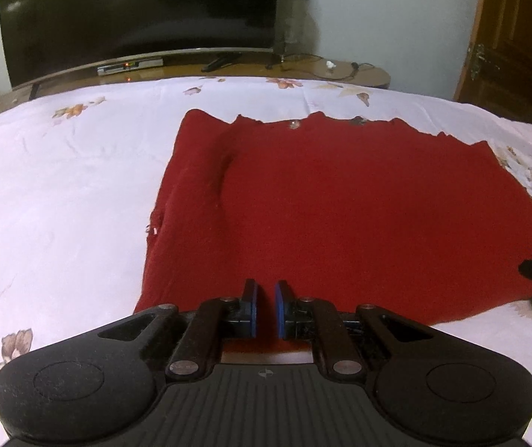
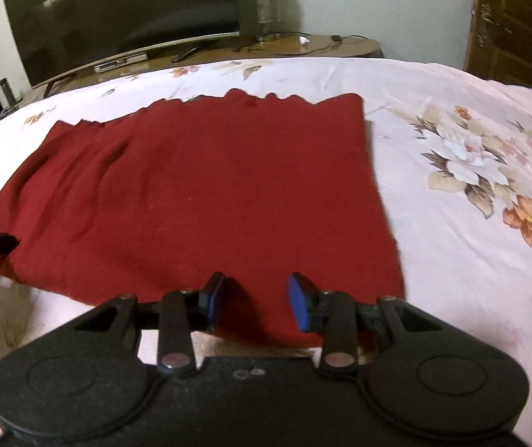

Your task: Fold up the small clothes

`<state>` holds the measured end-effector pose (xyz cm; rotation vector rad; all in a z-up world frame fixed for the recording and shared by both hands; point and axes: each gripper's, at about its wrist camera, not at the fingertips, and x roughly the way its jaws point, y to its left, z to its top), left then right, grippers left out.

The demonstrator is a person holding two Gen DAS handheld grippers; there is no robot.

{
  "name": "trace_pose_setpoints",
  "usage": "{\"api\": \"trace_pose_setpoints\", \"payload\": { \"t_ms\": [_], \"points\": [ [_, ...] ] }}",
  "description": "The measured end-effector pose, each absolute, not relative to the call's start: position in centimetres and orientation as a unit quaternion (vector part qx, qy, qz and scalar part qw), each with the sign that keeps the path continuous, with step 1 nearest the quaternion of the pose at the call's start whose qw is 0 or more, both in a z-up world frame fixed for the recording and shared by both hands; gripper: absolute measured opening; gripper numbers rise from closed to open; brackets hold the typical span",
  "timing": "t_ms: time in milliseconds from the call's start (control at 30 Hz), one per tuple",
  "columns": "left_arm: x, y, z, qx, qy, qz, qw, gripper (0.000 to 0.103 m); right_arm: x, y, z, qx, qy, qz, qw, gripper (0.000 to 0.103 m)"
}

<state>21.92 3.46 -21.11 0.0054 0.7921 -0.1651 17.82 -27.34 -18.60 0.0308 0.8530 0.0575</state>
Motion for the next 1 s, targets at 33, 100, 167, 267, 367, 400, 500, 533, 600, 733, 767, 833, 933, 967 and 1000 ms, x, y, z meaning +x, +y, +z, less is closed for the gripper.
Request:
{"api": "trace_pose_setpoints", "payload": {
  "t_ms": [33, 100, 167, 267, 367, 400, 500, 533, 600, 733, 767, 833, 933, 967, 1000],
  "points": [
    [21.8, 3.6, -21.3, 0.005, 0.386, -0.08, 0.919, 0.01, 17.5, -27.4, -18.4, 0.016, 0.411, 0.025, 0.911, 0.037],
    [21.7, 4.1, -21.9, 0.004, 0.38, -0.082, 0.921, 0.01, 17.3, -27.4, -18.7, 0.006, 0.413, 0.02, 0.911, 0.037],
    [21.7, 4.4, -21.8, -0.003, 0.383, -0.078, 0.92, 0.01, 17.0, -27.6, -19.2, 0.001, 0.407, 0.023, 0.913, 0.036],
    [21.8, 4.7, -21.1, -0.02, 0.393, -0.07, 0.917, 0.01, 17.0, -27.9, -18.6, 0.017, 0.413, 0.021, 0.91, 0.038],
    [21.5, 4.8, -20.3, -0.027, 0.387, -0.063, 0.919, 0.01, 16.7, -27.6, -17.2, 0.042, 0.399, 0.034, 0.915, 0.038],
    [21.5, 4.8, -20.1, -0.026, 0.389, -0.061, 0.919, 0.01, 16.5, -27.3, -16.7, 0.043, 0.391, 0.038, 0.918, 0.039],
    [21.7, 4.9, -19.7, -0.027, 0.393, -0.055, 0.917, 0.011, 16.5, -26.3, -15.7, 0.046, 0.381, 0.055, 0.922, 0.04],
    [21.9, 4.8, -19.6, -0.026, 0.393, -0.054, 0.917, 0.011, 16.5, -26.1, -15.4, 0.048, 0.38, 0.059, 0.922, 0.041],
    [22.3, 4.6, -19.3, -0.024, 0.394, -0.051, 0.917, 0.011, 16.6, -25.4, -15.1, 0.049, 0.376, 0.069, 0.923, 0.043],
    [22.5, 4.1, -18.8, -0.025, 0.39, -0.052, 0.919, 0.011, 17.1, -24.3, -15.1, 0.049, 0.379, 0.079, 0.921, 0.043],
    [22.7, 4.0, -18.7, -0.024, 0.39, -0.054, 0.919, 0.011, 17.1, -24.0, -15.2, 0.05, 0.379, 0.081, 0.92, 0.044],
    [22.9, 3.5, -18.4, -0.022, 0.388, -0.059, 0.92, 0.011, 17.4, -23.4, -15.1, 0.049, 0.379, 0.086, 0.92, 0.045],
    [23.3, 2.7, -18.0, -0.02, 0.383, -0.067, 0.921, 0.011, 17.7, -22.6, -15.0, 0.049, 0.377, 0.094, 0.92, 0.046],
    [23.4, 2.4, -17.9, -0.018, 0.382, -0.069, 0.921, 0.011, 17.9, -22.3, -14.9, 0.047, 0.375, 0.097, 0.921, 0.046],
    [23.6, 2.1, -17.7, -0.017, 0.381, -0.072, 0.922, 0.011, 18.0, -22.0, -14.8, 0.046, 0.374, 0.099, 0.921, 0.046]
  ]
}}
